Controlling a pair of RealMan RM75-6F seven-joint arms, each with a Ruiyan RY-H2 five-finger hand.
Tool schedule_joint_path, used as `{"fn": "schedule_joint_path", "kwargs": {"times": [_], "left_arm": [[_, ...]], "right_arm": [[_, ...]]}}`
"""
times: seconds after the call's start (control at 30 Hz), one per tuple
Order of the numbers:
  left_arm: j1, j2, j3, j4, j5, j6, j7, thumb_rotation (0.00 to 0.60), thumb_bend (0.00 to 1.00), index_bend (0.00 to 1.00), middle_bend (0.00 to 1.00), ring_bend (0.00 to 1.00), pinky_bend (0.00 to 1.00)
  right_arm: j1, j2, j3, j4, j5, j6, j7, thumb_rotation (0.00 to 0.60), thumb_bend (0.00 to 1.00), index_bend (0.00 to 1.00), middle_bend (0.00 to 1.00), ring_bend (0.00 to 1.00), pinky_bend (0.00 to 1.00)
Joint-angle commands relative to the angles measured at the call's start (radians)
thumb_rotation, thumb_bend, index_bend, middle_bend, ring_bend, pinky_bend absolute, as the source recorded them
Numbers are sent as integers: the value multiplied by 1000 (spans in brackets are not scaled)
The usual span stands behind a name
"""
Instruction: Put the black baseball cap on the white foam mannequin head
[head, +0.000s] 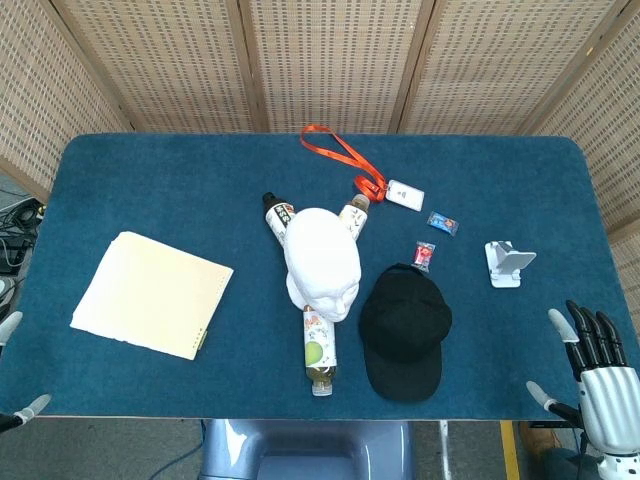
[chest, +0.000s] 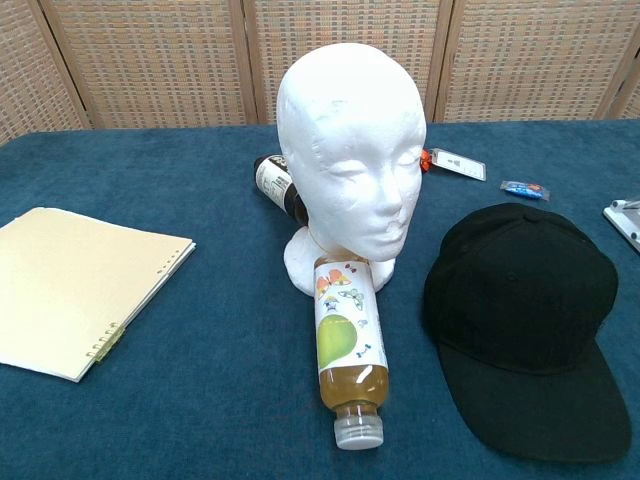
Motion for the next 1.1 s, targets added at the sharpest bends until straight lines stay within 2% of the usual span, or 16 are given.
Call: {"fn": "schedule_joint_path", "kwargs": {"times": [0.03, 0.27, 0.33, 0.37, 0.4, 0.43, 0.47, 0.5, 0.6, 0.77, 1.1], "left_arm": [[-3, 2, 2, 4, 5, -3, -8, 600, 0, 0, 0, 0, 0], [-7, 5, 1, 7, 4, -7, -19, 600, 0, 0, 0, 0, 0], [-8, 4, 1, 6, 2, -11, -14, 600, 0, 0, 0, 0, 0], [-9, 4, 2, 5, 4, -14, -12, 600, 0, 0, 0, 0, 0], [-11, 4, 2, 4, 4, -17, -12, 600, 0, 0, 0, 0, 0], [-12, 4, 1, 3, 2, -18, -11, 600, 0, 0, 0, 0, 0], [-12, 4, 1, 2, -2, -21, -9, 600, 0, 0, 0, 0, 0], [-13, 4, 1, 0, -4, -24, -9, 600, 0, 0, 0, 0, 0], [-14, 4, -1, -4, -9, -27, -5, 600, 0, 0, 0, 0, 0], [-14, 3, -4, -9, -17, -26, -2, 600, 0, 0, 0, 0, 0], [-27, 3, -10, -18, -45, -57, 9, 600, 0, 0, 0, 0, 0]], "right_arm": [[0, -1, -1, 0, 0, -2, -2, 600, 0, 0, 0, 0, 0], [6, -5, -7, 4, -4, -21, -19, 600, 0, 0, 20, 13, 0], [11, -6, -15, 9, -12, -39, -35, 600, 0, 0, 164, 171, 40], [17, -6, -20, 13, -22, -53, -48, 600, 0, 0, 317, 342, 159], [26, -8, -27, 18, -38, -70, -62, 600, 0, 0, 479, 524, 339], [36, -12, -34, 22, -56, -89, -72, 600, 0, 0, 574, 626, 481], [51, -16, -44, 28, -78, -115, -78, 600, 0, 0, 691, 743, 664], [67, -19, -52, 35, -99, -141, -83, 600, 0, 0, 780, 825, 793], [127, -25, -71, 58, -161, -239, -123, 600, 0, 0, 907, 934, 966], [184, -71, -97, 113, -245, -345, -244, 600, 0, 0, 962, 991, 1000], [262, -198, -152, 211, -389, -428, -278, 600, 0, 10, 997, 1000, 1000]]}}
